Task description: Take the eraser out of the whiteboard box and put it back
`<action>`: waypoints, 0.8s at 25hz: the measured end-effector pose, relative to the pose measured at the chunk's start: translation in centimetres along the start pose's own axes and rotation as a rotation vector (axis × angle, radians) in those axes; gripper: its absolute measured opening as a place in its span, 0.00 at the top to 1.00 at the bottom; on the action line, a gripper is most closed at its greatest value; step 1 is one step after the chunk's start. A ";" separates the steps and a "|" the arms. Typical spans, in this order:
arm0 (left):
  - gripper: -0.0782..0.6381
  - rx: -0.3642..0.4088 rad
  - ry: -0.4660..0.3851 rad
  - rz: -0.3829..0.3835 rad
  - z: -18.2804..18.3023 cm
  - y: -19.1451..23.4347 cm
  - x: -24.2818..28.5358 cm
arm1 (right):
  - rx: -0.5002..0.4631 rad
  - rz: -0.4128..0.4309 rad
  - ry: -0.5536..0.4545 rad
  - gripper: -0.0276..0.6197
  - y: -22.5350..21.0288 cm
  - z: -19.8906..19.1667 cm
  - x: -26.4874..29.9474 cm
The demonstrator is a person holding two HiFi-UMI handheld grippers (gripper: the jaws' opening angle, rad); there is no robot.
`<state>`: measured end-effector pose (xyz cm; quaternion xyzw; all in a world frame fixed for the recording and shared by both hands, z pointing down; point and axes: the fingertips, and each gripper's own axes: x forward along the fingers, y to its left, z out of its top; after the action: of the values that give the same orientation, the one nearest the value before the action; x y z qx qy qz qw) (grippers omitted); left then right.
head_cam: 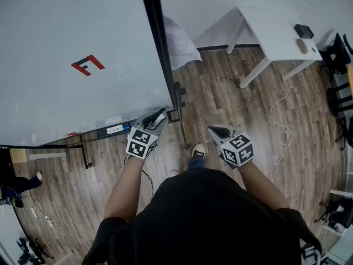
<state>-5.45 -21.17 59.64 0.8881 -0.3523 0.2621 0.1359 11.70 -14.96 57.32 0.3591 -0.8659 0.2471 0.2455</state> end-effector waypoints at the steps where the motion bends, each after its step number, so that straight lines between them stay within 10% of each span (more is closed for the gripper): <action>1: 0.67 0.000 -0.002 0.002 0.1 0.0 -0.2 | -0.002 0.000 -0.004 0.97 0.1 0.1 -0.1; 20: 0.67 -0.007 -0.019 0.086 -0.6 -0.1 -6.7 | -0.055 0.036 -0.033 0.97 3.9 0.5 -0.7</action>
<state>-9.69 -17.12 56.35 0.8742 -0.3922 0.2577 0.1243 9.12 -12.48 55.52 0.3407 -0.8826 0.2217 0.2363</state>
